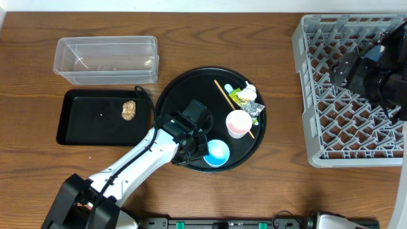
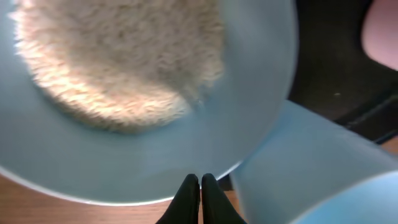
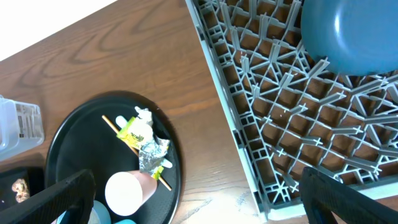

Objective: Sort waste into correct bins and load items into the dishwasher rack
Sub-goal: 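Close the left gripper on the white bowl rim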

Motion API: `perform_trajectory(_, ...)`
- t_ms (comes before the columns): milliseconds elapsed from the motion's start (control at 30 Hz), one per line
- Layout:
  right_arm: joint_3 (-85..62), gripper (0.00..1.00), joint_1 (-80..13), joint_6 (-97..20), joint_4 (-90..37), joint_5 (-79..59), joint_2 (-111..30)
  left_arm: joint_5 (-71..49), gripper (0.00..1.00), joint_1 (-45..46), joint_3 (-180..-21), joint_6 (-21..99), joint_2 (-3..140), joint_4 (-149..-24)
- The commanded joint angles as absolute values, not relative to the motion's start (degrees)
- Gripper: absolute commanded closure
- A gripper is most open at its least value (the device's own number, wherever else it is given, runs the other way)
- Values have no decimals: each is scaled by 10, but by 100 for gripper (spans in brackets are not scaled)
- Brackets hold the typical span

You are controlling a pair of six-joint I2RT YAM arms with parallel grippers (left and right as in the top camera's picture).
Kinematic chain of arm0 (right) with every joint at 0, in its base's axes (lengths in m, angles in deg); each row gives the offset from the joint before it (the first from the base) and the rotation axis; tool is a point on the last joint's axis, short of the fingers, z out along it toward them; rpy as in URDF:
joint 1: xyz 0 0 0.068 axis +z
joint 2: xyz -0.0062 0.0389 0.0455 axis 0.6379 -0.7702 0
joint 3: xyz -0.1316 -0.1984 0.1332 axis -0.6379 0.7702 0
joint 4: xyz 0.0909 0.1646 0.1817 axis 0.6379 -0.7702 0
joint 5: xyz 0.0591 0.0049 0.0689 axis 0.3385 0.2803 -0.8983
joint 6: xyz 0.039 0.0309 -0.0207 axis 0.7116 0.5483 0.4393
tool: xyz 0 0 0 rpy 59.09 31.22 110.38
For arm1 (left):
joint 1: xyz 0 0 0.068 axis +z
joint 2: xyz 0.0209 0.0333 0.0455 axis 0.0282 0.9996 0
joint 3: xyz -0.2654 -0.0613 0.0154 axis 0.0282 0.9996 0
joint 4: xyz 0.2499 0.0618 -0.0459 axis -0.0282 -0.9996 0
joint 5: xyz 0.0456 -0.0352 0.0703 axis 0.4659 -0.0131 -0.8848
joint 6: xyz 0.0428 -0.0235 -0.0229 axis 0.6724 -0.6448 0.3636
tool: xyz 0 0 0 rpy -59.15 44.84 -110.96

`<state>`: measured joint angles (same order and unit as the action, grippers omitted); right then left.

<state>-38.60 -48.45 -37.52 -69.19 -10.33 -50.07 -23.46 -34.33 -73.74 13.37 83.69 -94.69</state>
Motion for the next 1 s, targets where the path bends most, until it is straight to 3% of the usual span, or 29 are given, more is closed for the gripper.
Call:
perform_trajectory(0, -386, 1, -488, -368, -693, -102, -495, -224, 94, -357, -735, 112, 840, -937)
perform_trajectory(967, -386, 1, -488, -368, -693, -102, -495, -264, 93, -369, -736, 110, 876, -906)
